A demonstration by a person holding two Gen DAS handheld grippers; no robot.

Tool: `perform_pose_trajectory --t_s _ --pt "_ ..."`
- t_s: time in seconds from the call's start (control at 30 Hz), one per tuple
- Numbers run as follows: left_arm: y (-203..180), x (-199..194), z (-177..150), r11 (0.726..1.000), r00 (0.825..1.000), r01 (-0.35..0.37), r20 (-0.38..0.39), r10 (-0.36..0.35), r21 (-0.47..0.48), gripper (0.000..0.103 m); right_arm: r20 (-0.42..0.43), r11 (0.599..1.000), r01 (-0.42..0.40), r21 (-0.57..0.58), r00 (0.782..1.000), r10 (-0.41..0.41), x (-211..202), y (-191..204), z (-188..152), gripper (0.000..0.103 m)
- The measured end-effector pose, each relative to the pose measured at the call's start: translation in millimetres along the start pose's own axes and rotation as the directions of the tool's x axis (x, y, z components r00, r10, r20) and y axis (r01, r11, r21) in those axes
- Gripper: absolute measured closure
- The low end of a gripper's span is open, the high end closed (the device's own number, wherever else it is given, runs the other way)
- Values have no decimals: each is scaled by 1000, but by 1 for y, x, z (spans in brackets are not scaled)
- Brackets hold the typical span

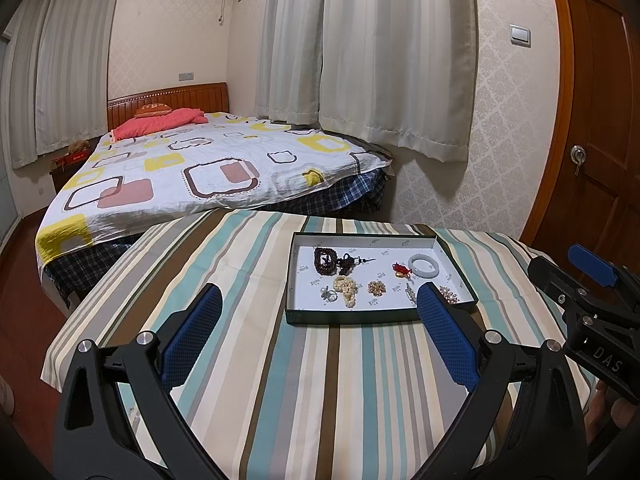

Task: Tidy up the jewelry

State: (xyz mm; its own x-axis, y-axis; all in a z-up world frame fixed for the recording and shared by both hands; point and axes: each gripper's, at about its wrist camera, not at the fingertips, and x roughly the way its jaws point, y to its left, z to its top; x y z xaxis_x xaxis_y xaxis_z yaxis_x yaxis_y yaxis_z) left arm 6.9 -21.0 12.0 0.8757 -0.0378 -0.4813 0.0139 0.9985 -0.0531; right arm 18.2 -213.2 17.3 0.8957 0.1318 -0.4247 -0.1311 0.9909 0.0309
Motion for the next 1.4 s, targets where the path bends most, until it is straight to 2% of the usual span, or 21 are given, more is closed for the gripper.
perform_pose_trajectory --t_s 0.63,0.7,0.9,1.0,1.27,1.4 --pt "6 1 1 1000 1000 -3 -3 3 -1 7 -3 1000 0 1 1000 0 0 0 0 29" --pt "7 2 1 1000 1000 -5 -7 5 -4 4 -3 1000 0 2 1000 0 1 -1 0 29" --pt "7 6 1 1000 1000 -6 -3 6 -15 4 -12 1000 0 5 1000 0 2 -1 -3 29" --pt "13 13 -1 999 999 21 -24 -22 -36 4 -21 1000 1 9 1000 -1 5 -3 -6 29" --pt "22 27 -1 999 999 -40 -11 40 15 4 -38 1000 20 13 999 -19 18 -12 -10 29" --pt "44 63 -5 996 994 -90 -68 89 -7 4 -55 997 70 22 996 -69 40 -34 -17 21"
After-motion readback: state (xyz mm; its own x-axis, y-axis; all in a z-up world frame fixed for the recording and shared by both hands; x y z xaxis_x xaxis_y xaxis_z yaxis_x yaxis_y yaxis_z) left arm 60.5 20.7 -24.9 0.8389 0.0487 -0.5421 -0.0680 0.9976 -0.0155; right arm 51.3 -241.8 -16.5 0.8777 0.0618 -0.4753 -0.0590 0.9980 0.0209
